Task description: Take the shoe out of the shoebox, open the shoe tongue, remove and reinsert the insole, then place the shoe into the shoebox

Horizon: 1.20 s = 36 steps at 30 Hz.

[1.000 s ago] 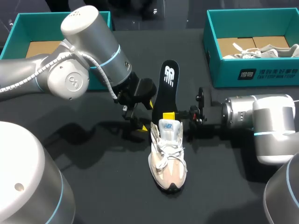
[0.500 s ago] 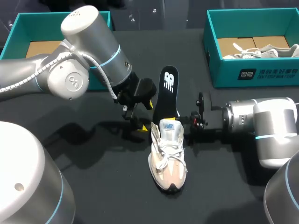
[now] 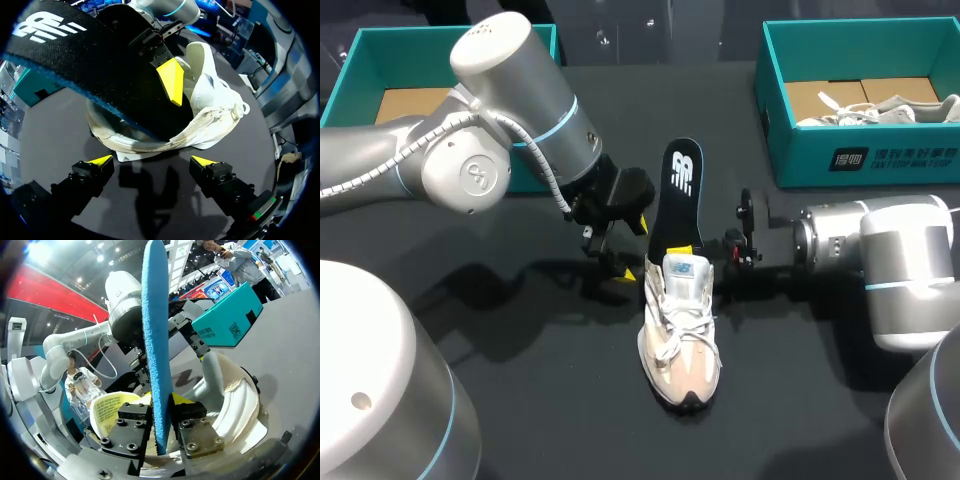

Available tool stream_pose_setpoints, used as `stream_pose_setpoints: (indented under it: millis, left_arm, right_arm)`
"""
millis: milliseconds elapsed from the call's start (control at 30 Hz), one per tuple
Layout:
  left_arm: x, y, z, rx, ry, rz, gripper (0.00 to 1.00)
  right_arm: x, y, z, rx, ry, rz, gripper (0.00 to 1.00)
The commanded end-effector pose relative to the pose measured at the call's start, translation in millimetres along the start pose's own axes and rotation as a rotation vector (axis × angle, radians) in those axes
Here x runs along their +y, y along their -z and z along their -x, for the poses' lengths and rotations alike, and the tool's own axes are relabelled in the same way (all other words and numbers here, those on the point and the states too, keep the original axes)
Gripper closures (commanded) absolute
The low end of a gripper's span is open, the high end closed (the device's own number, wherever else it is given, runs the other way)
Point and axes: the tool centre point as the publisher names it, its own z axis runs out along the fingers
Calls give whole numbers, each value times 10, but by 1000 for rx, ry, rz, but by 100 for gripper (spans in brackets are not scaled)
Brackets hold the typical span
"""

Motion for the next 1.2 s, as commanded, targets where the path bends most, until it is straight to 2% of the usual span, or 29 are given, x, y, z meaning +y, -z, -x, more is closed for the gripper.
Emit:
stream_pose_setpoints:
  millis: [33, 833, 867, 967, 1200]
  left_arm:
    - [2, -7, 3, 1, -1, 0, 0]
    - [2, -7, 3, 1, -1, 0, 0]
    - [2, -7, 3, 1, -1, 0, 0]
    - [2, -7, 3, 1, -1, 0, 0]
    - [2, -7, 3, 1, -1, 0, 0]
  right_arm:
    - [49, -18, 3, 0, 6, -13, 78]
    - [568, 25, 44, -6, 119, -97, 82]
    - [576, 25, 49, -6, 120, -97, 83]
    - [590, 25, 76, -3, 125, -96, 100]
    - [454, -4, 108, 10, 98, -83, 100]
